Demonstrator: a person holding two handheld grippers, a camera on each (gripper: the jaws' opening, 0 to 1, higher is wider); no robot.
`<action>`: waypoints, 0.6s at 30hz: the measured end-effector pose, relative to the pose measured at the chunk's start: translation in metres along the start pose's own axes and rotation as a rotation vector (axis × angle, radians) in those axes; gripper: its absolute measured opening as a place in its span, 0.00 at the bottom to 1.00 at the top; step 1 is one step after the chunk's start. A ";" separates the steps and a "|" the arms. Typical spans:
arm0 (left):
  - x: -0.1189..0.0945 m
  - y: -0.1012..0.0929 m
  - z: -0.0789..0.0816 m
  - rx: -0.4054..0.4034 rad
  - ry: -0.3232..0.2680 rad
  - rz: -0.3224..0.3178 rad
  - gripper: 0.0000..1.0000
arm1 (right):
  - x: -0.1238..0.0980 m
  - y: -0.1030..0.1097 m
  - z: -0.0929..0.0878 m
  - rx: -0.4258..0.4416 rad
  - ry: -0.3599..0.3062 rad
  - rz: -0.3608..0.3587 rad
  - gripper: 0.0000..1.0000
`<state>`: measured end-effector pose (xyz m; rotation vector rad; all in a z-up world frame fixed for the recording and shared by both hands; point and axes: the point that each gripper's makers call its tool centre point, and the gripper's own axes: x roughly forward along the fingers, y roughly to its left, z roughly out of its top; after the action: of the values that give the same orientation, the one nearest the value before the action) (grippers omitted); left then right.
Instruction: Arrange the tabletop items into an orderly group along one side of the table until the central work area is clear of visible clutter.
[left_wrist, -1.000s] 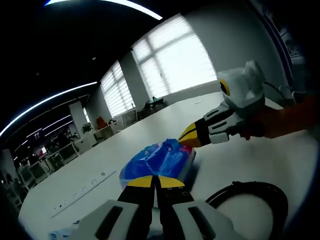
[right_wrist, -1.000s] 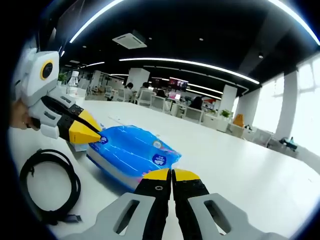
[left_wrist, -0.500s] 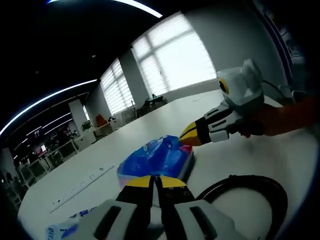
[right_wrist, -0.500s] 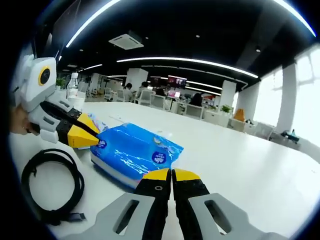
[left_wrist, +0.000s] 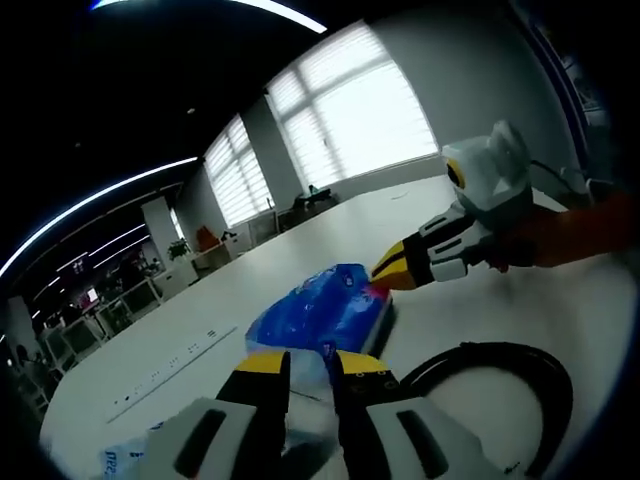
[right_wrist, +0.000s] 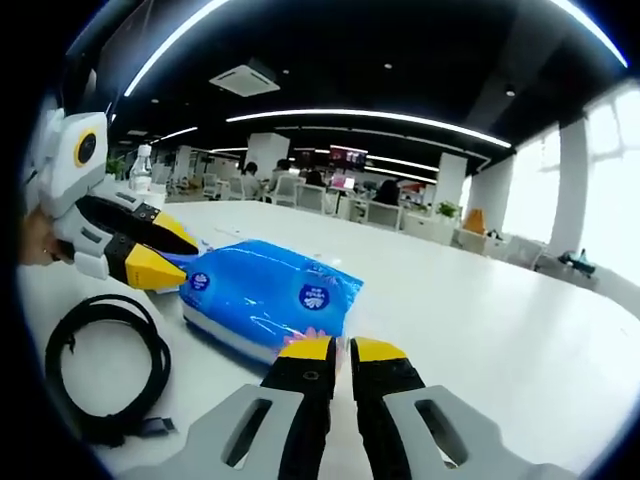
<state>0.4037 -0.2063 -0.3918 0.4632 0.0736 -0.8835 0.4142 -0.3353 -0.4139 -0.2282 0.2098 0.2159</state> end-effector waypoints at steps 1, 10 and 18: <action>-0.001 0.000 -0.001 -0.003 0.000 -0.003 0.15 | -0.001 0.000 0.001 -0.005 -0.001 0.000 0.04; -0.013 0.006 -0.009 0.031 0.014 0.007 0.15 | -0.013 0.000 0.006 -0.035 -0.004 -0.012 0.05; -0.030 0.021 -0.020 0.014 0.033 0.040 0.15 | -0.018 0.001 0.028 0.026 -0.060 -0.007 0.05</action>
<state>0.4031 -0.1648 -0.3943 0.4909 0.0886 -0.8374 0.4018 -0.3305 -0.3834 -0.1958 0.1519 0.2131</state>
